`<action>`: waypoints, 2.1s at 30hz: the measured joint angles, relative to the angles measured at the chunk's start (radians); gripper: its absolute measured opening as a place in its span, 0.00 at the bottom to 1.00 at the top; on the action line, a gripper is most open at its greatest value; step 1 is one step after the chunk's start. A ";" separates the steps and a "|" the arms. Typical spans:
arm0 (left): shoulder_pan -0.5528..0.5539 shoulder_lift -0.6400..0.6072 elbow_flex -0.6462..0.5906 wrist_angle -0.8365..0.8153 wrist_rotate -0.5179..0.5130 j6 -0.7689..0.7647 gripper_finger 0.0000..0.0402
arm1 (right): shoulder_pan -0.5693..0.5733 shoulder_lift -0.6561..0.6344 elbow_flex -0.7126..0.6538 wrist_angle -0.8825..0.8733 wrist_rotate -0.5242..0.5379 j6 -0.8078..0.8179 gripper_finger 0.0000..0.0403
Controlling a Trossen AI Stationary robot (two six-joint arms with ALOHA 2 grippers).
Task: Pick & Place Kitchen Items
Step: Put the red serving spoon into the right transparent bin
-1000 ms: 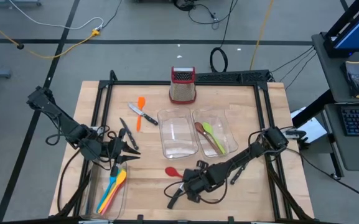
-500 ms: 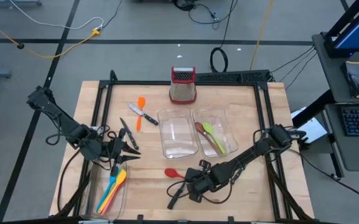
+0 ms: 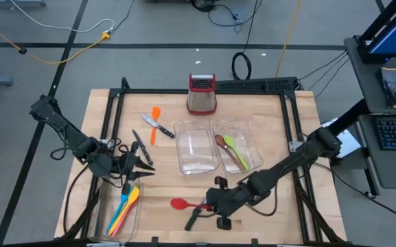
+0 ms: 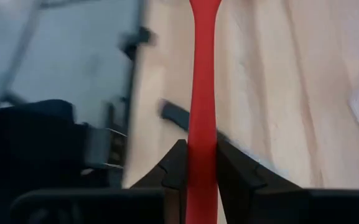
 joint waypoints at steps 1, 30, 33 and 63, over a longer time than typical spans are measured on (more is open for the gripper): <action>0.000 0.000 0.000 0.000 0.000 -0.001 0.16 | 0.000 -0.013 0.000 0.024 -0.018 -0.040 0.12; -0.040 0.009 0.000 0.044 -0.004 0.002 0.16 | -0.001 -0.536 -0.504 0.442 0.563 -0.074 0.12; -0.039 0.032 0.000 0.101 -0.005 0.035 0.16 | -0.001 -0.619 -0.698 0.728 0.554 -0.083 0.12; 0.230 0.275 0.000 0.491 0.262 0.156 0.16 | -0.168 -0.696 -1.326 1.463 0.371 0.615 0.12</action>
